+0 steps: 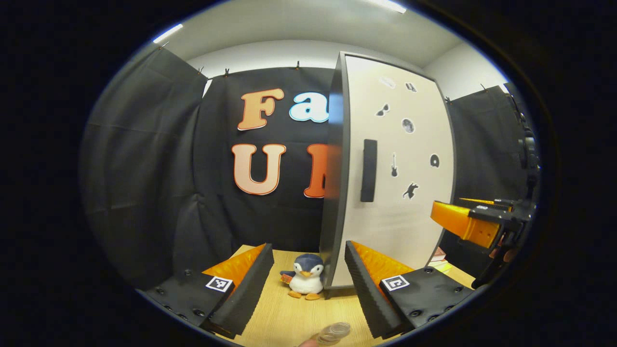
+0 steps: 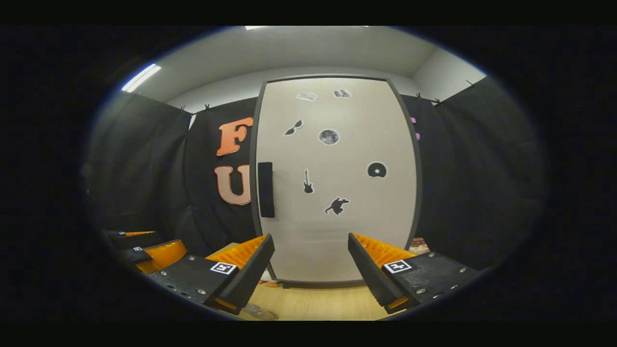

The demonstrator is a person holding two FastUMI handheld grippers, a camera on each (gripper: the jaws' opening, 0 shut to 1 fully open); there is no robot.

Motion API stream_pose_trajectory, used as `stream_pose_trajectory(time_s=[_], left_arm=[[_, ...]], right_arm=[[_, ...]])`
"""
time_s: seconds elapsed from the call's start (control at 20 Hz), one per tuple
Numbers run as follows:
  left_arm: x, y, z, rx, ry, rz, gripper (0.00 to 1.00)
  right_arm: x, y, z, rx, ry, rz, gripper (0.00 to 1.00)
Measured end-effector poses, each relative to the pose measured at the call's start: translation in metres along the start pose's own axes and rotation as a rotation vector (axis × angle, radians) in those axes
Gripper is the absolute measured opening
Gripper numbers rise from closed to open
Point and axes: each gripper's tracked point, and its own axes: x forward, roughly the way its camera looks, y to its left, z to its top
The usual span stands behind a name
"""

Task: Open the cabinet door with the right hand, grasp the bottle in the cabinet with the left hand and place it on the coaster, then close the cabinet door with the right hand.

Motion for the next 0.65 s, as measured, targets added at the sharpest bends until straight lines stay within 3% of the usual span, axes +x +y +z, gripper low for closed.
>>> stream_pose_trajectory(time_s=[0.35,0.65], left_arm=[[-0.080,-0.041,0.037,0.061,-0.045,-0.015,0.94],[-0.117,-0.058,0.036,0.075,-0.040,-0.022,0.97]], right_arm=[[-0.112,-0.051,0.007,0.008,-0.005,-0.073,0.95],[-0.155,-0.067,0.012,0.025,-0.014,-0.086,0.95]])
